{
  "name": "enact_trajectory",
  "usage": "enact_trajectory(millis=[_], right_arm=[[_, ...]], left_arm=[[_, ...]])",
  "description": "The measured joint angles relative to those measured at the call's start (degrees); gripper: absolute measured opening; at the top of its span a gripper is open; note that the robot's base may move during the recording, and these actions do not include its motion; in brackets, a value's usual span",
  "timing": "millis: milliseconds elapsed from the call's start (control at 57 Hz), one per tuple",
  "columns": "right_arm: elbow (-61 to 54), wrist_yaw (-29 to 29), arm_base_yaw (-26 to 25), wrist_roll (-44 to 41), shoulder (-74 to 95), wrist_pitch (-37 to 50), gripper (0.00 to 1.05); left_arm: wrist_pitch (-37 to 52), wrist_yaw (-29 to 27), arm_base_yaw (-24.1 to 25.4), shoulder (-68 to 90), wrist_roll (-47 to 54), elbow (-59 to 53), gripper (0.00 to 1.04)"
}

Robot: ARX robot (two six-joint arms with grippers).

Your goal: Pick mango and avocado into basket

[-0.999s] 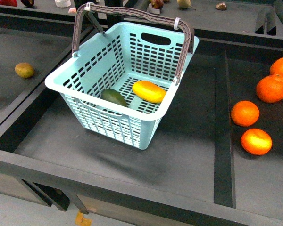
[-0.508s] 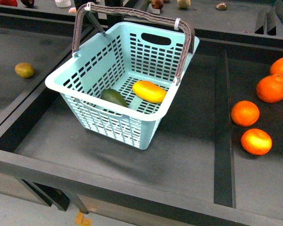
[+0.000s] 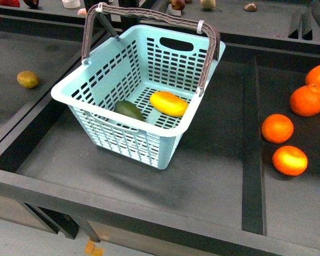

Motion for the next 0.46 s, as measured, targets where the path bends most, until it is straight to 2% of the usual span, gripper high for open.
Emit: enact_trajectory(millis=[438, 456], right_arm=[[0.0, 0.0, 0.0, 0.0, 0.0, 0.0, 0.97], [0.0, 0.0, 0.0, 0.0, 0.0, 0.0, 0.97]], left_arm=[[0.0, 0.0, 0.0, 0.0, 0.0, 0.0, 0.03], [0.0, 0.0, 0.0, 0.0, 0.0, 0.0, 0.05]])
